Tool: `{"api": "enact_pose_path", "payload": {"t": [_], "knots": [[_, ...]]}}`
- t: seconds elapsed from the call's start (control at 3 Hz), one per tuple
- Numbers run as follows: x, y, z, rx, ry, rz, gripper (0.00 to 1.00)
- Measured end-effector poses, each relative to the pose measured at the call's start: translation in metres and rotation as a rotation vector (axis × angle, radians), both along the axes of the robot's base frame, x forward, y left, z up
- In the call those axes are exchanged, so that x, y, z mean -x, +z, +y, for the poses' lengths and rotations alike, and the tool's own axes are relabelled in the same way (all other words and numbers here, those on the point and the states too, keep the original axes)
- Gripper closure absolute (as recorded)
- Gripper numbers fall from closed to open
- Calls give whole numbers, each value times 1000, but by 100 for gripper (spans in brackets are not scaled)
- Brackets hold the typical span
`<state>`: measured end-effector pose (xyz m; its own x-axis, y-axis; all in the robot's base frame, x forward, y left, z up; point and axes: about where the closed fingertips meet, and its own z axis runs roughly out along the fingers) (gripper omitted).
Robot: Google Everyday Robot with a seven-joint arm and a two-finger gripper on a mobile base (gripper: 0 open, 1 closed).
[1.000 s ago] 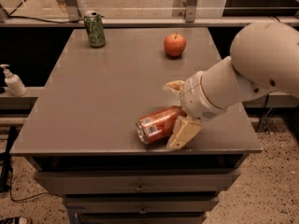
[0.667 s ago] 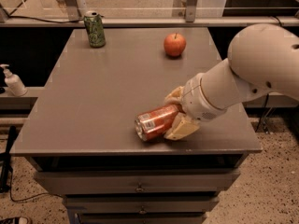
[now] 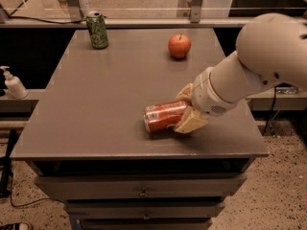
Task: Move coke can near green can
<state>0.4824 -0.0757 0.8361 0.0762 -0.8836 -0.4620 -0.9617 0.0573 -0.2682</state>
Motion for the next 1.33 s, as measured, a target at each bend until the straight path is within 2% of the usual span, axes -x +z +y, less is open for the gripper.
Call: {"api": "enact_pose_path", "payload": {"t": [0.33, 0.67, 1.0, 1.33], "knots": [[-21, 20, -7, -34, -70, 22, 100], [-21, 20, -7, -35, -69, 21, 100], [-41, 21, 13, -79, -49, -1, 100], [-76, 31, 32, -120, -25, -48, 100]]}}
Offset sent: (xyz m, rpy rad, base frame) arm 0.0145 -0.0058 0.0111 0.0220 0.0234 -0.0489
